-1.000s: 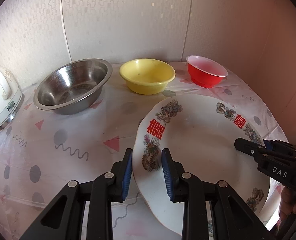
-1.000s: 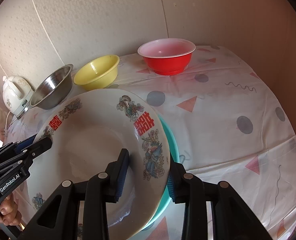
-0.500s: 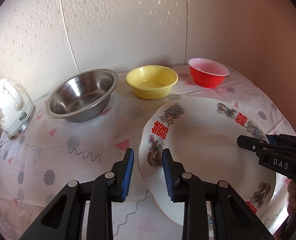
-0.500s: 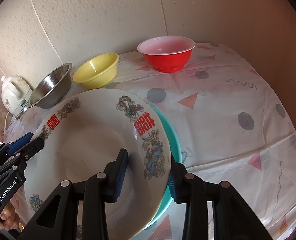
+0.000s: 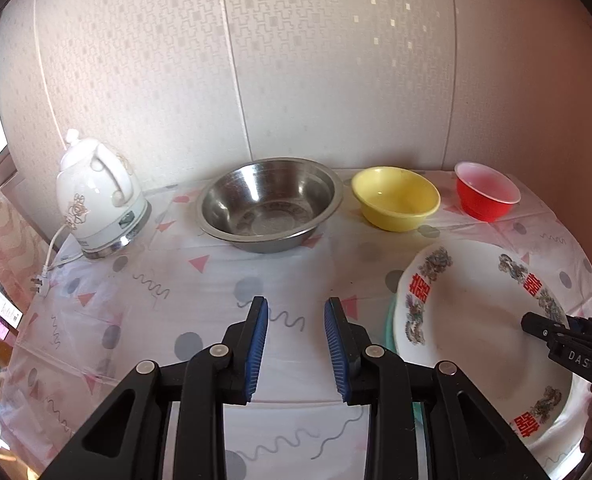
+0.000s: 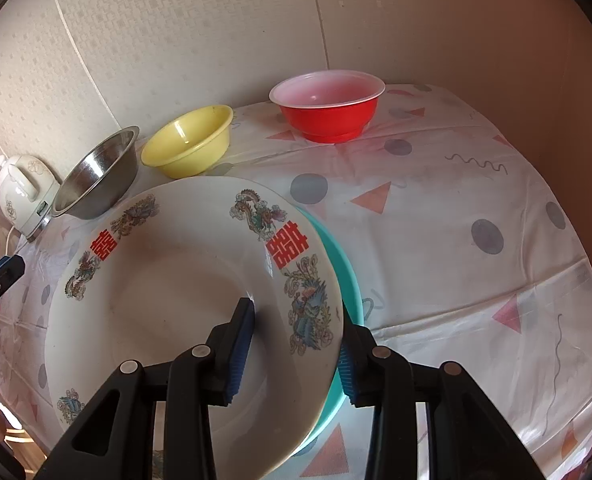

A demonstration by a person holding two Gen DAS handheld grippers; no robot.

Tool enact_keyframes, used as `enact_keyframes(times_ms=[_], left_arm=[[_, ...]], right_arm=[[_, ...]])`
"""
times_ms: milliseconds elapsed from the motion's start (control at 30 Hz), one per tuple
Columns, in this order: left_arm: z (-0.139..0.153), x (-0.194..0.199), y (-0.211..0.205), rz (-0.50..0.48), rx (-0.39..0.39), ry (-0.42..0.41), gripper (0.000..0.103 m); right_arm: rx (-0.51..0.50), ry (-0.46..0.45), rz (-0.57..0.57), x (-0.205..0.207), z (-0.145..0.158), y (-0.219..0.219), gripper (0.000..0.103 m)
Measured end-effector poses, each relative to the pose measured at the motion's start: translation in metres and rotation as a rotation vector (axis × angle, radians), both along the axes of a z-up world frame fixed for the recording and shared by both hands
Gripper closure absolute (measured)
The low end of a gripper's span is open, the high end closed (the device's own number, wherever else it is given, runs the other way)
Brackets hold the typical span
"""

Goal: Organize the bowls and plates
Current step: 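Lower the large plate onto the stack and open both grippers, then move both grippers to the rim of the steel bowl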

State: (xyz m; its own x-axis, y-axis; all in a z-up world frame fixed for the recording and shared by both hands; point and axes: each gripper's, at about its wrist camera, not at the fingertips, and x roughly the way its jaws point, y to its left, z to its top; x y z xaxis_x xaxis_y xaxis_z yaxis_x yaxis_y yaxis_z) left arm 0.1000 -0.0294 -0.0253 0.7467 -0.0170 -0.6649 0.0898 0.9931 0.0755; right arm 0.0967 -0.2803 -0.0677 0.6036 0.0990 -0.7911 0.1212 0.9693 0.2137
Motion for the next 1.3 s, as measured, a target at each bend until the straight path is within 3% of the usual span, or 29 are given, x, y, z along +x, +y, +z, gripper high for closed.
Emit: enact_keyframes(times_ms=[400,633,1033,1300], left_arm=[[0.025,-0.006,0.038,0.121,-0.024,-0.063,0.072],[0.026,-0.004,0.063,0.220,-0.023,-0.064,0.072],[0.018,0.003,0.095,0.313,-0.016,-0.041,0.072],[0.003,0.016,0.113,0.335,-0.030,0.014,0.072]], right_arm=[[0.019,-0.036,-0.054,-0.006,0.008,-0.008,0.064],[-0.025,-0.079,-0.098,-0.007,0.025,-0.011,0.064],[-0.053,-0.117,-0.027,0.009,0.047,0.014,0.064],[-0.016,-0.124,0.089,0.029,0.060,0.046,0.064]])
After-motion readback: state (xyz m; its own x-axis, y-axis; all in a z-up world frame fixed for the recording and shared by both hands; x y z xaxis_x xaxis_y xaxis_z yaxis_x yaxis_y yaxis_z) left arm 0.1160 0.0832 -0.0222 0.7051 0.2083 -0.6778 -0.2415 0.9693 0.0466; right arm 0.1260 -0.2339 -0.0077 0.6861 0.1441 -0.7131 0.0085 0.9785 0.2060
